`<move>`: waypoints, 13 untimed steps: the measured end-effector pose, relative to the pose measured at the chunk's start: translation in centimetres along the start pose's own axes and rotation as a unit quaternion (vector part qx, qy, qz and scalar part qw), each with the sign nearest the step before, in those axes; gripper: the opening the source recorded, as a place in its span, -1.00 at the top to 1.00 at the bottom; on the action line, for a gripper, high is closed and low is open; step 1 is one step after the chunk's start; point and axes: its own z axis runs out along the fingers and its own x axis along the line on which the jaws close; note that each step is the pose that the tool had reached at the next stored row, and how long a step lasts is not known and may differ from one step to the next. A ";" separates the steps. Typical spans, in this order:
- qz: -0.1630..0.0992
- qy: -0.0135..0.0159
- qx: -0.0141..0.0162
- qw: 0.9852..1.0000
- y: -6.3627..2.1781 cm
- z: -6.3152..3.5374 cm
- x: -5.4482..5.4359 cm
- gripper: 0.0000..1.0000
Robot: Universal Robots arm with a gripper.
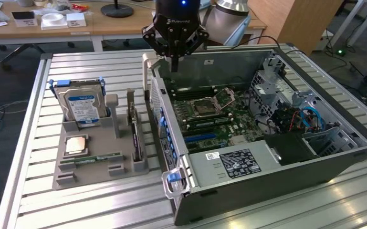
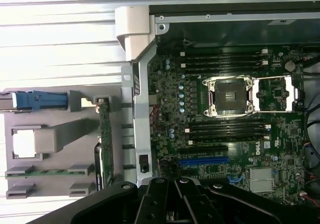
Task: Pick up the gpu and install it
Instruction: 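Reach for the gpu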
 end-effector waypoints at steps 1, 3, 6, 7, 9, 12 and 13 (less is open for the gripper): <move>0.000 0.000 0.000 1.000 -0.01 0.00 0.1 0.79; 0.000 0.000 0.000 1.000 -0.02 -0.01 0.3 0.79; 0.000 0.000 0.000 1.000 -0.04 -0.01 0.6 0.79; 0.000 0.000 0.000 1.000 -0.05 -0.01 0.7 0.79; 0.000 0.000 0.000 1.000 -0.06 -0.01 0.9 0.79; 0.000 0.000 0.000 1.000 -0.08 -0.02 1.2 0.79; 0.000 0.000 0.000 1.000 -0.08 -0.02 1.3 0.79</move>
